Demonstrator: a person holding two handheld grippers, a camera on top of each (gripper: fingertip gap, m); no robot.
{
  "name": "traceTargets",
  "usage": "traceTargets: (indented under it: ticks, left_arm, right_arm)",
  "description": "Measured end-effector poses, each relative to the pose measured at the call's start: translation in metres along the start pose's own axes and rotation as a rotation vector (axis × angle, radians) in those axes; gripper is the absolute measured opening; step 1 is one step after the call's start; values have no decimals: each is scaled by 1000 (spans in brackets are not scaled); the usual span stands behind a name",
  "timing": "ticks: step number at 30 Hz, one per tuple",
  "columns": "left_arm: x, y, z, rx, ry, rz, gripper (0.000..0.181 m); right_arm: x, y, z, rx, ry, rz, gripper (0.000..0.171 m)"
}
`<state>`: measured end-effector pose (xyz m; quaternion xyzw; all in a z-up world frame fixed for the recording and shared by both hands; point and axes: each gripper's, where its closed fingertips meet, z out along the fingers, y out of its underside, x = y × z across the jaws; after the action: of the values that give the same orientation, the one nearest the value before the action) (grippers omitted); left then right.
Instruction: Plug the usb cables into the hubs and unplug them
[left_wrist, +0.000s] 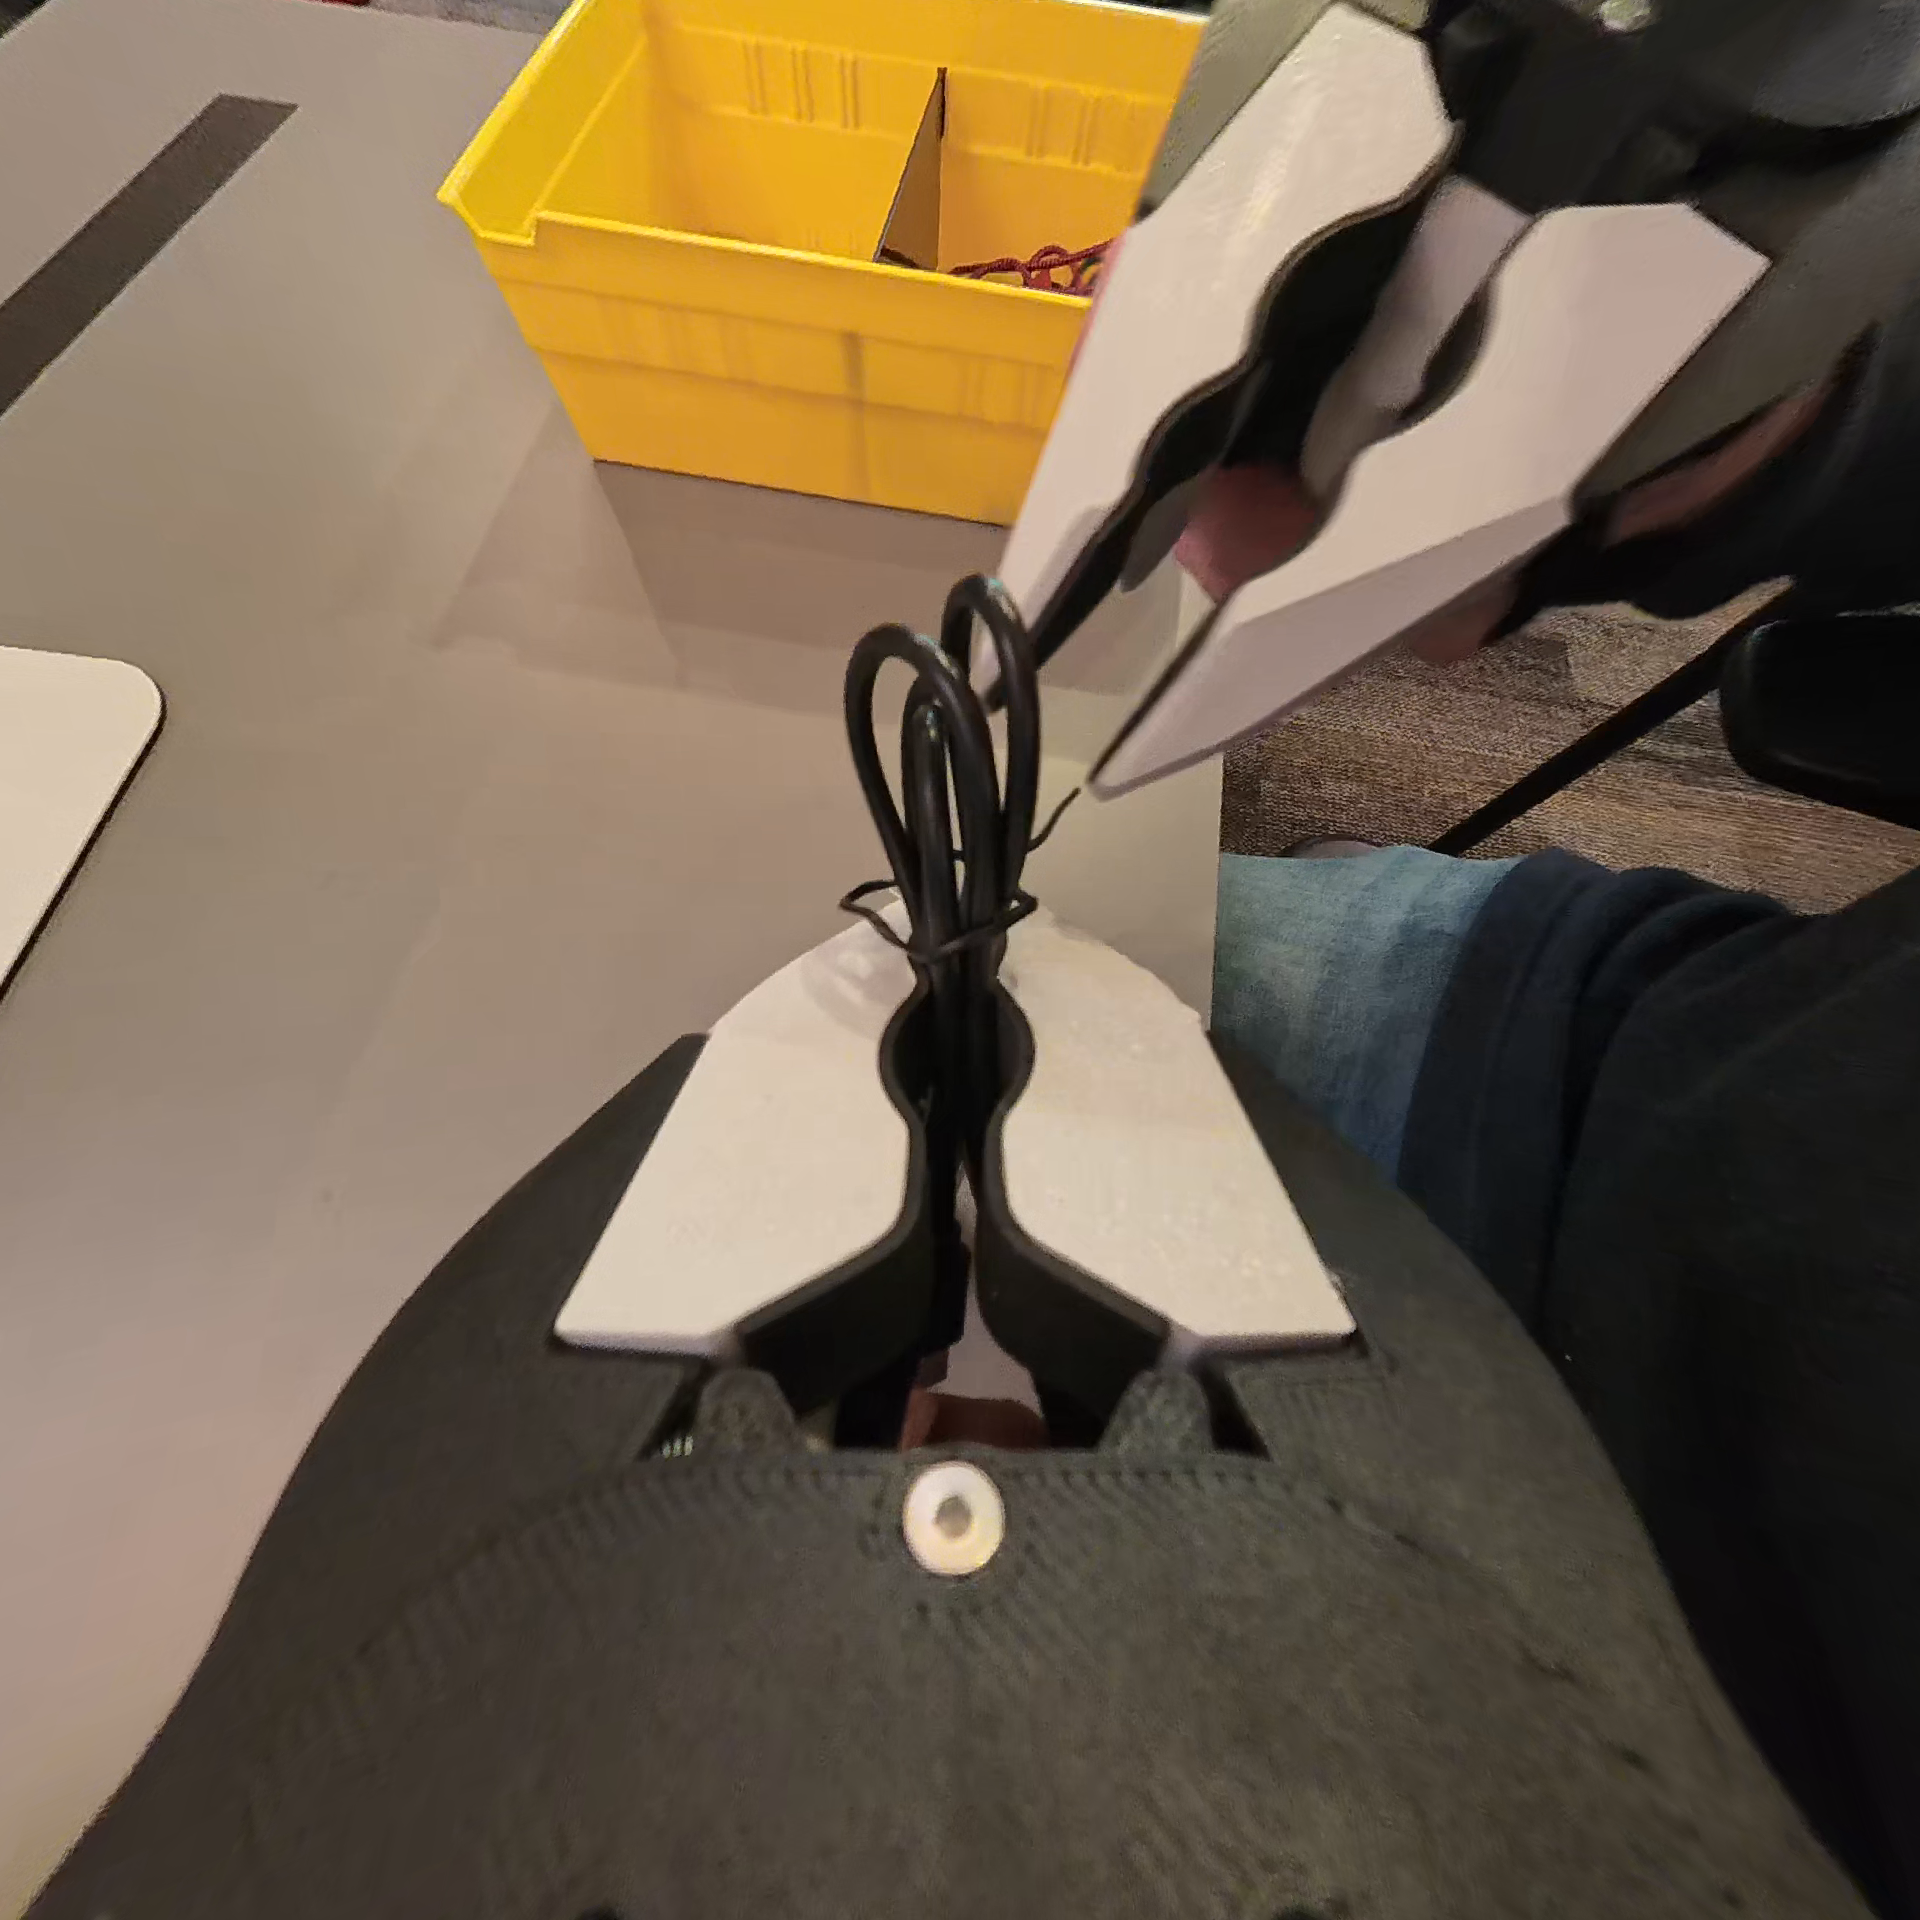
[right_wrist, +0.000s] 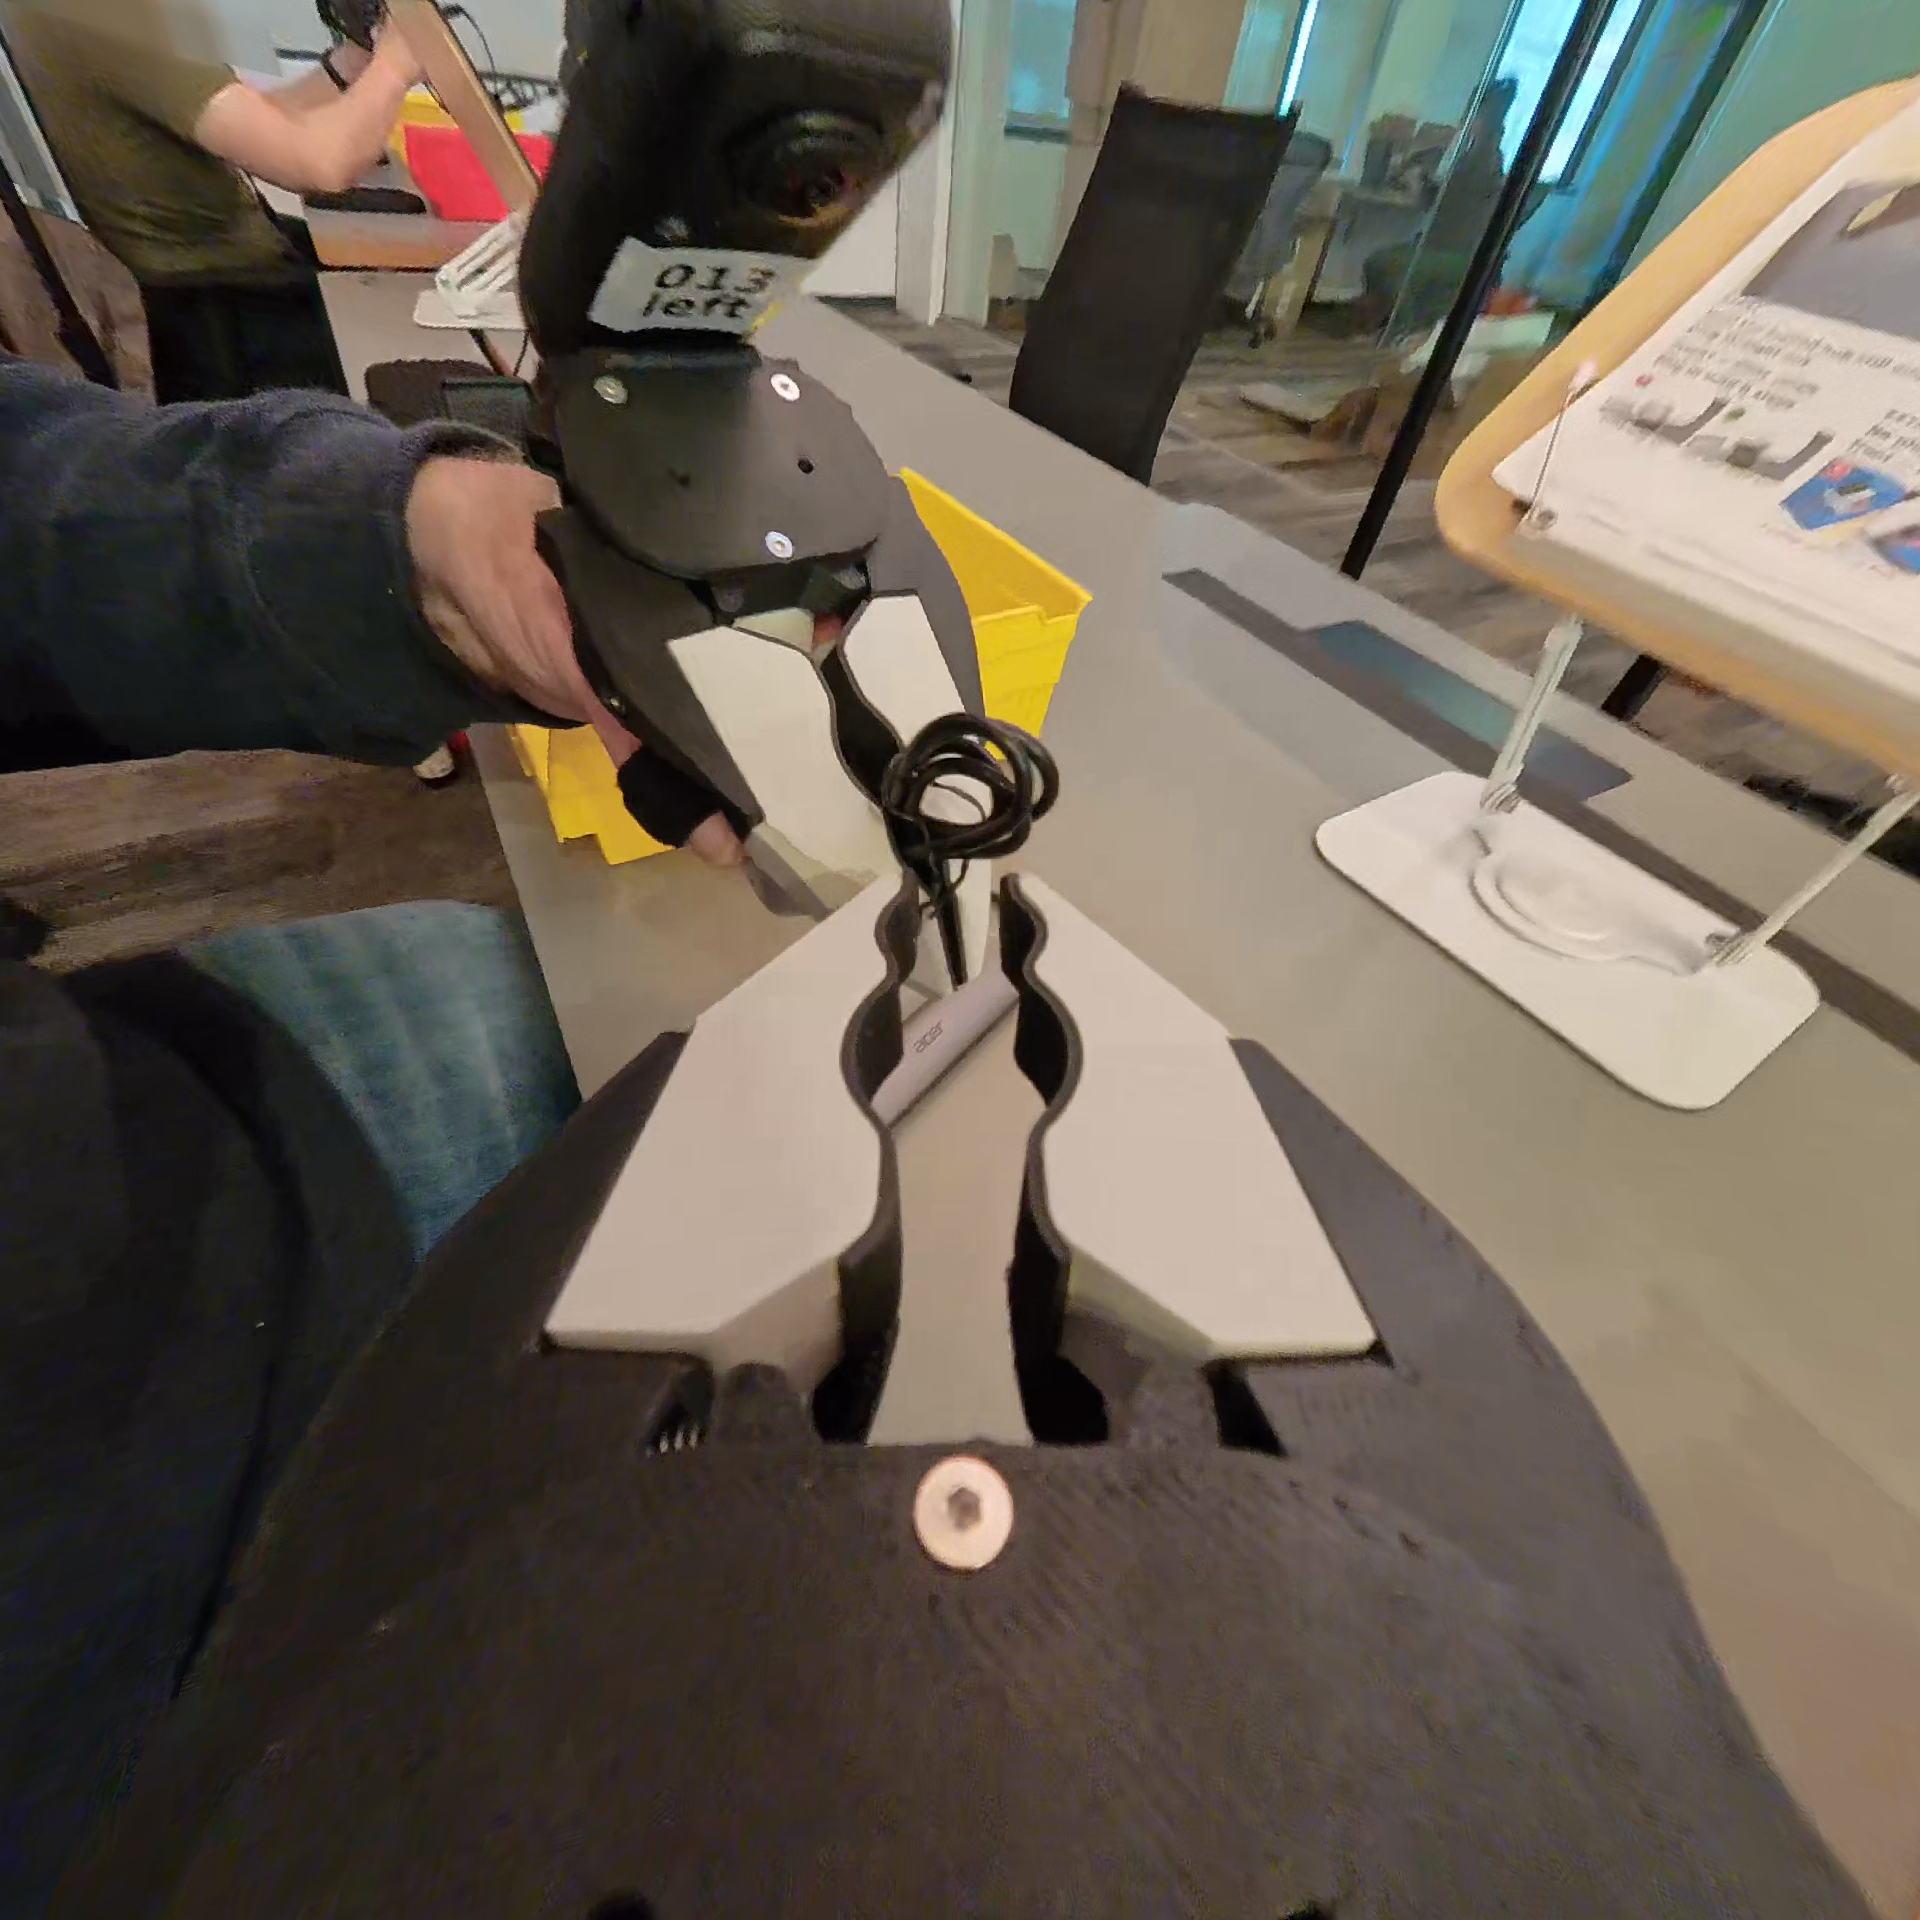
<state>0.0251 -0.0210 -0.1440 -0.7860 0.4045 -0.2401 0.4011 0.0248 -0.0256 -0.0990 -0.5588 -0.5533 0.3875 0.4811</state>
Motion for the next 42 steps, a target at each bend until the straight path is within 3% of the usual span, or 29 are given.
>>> traceTargets:
  ticks: [6,9,18,29,31,42]
  left_arm:
    - [5,-5,-1,20,-7,53,3]
    - [4,-8,-2,42,-20,81,2]
    - [-4,-16,-5,114,-75,92,3]
    - [0,-27,-9,194,-90,161,3]
    - [-2,-28,-10,194,-102,168,3]
    - [3,-30,-10,193,-135,256,3]
  right_arm:
    - [-6,7,12,-25,-172,207,8]
    - [-7,3,14,14,-213,286,1]
    - [-10,-4,12,137,-280,579,0]
    - [-12,-13,7,129,-156,446,1]
    - [-10,-15,6,121,-142,405,15]
    - [-11,-14,9,75,-134,271,6]
